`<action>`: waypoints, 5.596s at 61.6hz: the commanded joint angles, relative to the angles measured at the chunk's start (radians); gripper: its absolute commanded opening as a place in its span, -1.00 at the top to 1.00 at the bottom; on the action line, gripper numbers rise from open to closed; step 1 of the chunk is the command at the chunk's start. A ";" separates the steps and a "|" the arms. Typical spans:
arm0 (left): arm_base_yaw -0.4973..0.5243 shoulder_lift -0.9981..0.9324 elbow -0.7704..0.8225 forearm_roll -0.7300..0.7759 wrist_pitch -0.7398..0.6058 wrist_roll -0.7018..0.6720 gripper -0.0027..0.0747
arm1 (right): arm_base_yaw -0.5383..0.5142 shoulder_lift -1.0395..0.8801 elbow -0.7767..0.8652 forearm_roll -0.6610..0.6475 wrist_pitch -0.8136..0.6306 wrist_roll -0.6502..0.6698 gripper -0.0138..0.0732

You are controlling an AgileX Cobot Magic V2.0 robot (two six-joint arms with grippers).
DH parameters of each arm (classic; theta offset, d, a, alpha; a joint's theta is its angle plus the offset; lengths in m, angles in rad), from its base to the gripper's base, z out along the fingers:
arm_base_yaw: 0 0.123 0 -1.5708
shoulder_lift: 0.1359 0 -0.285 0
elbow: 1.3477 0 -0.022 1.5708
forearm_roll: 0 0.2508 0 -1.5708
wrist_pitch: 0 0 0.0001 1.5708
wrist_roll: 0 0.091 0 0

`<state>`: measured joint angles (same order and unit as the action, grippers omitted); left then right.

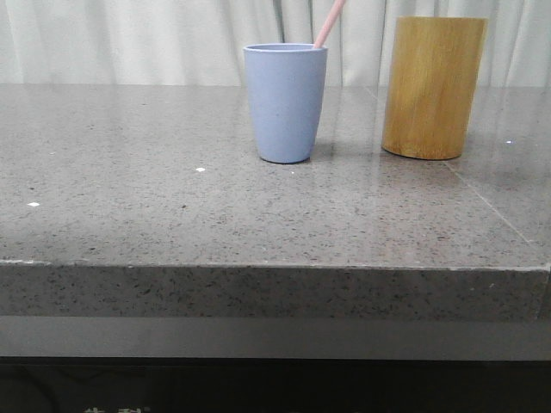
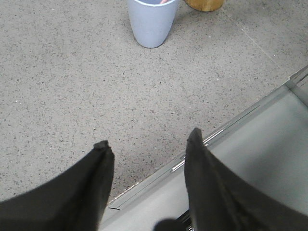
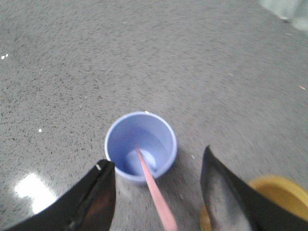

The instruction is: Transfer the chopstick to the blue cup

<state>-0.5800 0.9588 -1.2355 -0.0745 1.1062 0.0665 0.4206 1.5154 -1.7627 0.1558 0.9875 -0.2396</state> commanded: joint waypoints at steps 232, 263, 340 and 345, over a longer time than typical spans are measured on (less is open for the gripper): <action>0.521 -0.988 1.252 0.017 -1.165 -0.125 0.98 | 0.000 -0.988 0.912 -0.091 -0.281 0.230 0.84; 0.521 -0.988 1.252 -0.007 -1.165 -0.066 0.98 | 0.000 -0.988 0.912 -0.091 -0.281 0.230 0.84; 0.521 -0.986 1.252 -0.007 -1.165 -0.066 0.98 | -0.347 -1.480 1.639 -0.123 -0.927 0.219 0.84; 0.521 -0.986 1.252 -0.007 -1.165 -0.066 0.98 | -0.353 -1.500 1.704 -0.120 -1.001 0.219 0.84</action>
<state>-0.0627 -0.0033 0.0039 -0.0735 0.0189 0.0000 0.0773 0.0213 -0.0849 0.0365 0.1559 -0.0129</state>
